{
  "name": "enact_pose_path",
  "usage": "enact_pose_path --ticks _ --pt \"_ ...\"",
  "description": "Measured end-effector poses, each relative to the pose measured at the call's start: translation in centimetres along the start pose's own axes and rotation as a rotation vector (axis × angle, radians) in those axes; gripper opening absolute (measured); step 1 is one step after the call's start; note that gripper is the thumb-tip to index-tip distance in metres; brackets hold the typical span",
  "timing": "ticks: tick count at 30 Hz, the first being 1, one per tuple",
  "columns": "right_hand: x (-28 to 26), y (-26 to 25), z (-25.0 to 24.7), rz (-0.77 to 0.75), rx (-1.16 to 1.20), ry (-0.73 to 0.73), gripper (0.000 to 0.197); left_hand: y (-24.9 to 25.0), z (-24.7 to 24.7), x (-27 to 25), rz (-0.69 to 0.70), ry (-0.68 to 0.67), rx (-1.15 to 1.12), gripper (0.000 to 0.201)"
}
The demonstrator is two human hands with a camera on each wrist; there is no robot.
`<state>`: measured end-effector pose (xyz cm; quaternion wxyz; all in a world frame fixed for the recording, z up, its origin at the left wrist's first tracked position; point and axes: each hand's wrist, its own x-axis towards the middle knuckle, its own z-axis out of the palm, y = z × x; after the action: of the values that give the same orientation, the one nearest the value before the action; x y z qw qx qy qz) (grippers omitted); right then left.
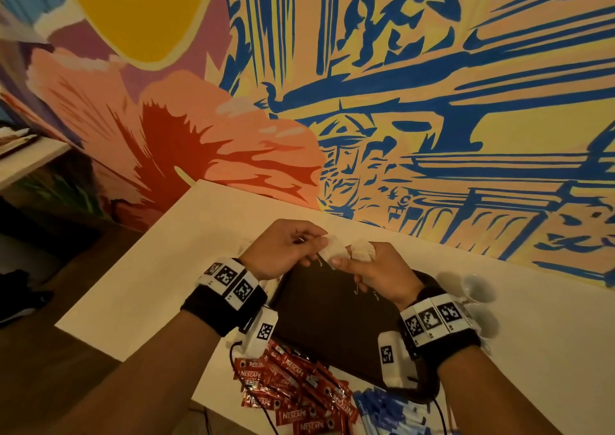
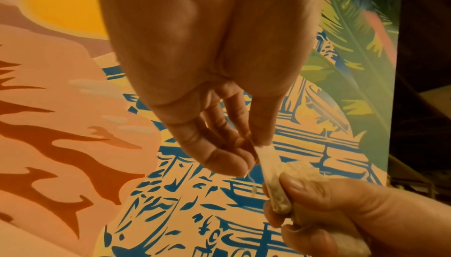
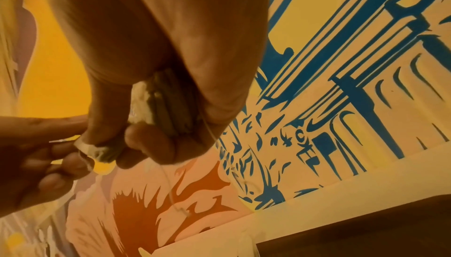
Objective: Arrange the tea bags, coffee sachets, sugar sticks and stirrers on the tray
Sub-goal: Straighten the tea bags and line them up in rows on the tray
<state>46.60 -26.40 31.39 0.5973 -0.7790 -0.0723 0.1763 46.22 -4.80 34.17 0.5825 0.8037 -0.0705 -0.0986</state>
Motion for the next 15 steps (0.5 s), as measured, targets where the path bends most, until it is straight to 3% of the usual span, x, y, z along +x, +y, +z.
enact_pose_path --ticks 5,9,15 --pt "2.0 0.3 0.4 0.050 0.026 0.020 0.015 -0.3 -1.6 2.7 0.060 -0.010 0.109 0.009" --pt "3.5 1.0 0.3 0.214 0.158 0.065 0.018 -1.2 -3.5 6.1 0.085 0.011 0.235 0.010" --pt "5.3 2.8 0.7 0.344 0.266 0.106 0.026 -5.9 -5.4 12.7 0.005 -0.021 0.476 0.006"
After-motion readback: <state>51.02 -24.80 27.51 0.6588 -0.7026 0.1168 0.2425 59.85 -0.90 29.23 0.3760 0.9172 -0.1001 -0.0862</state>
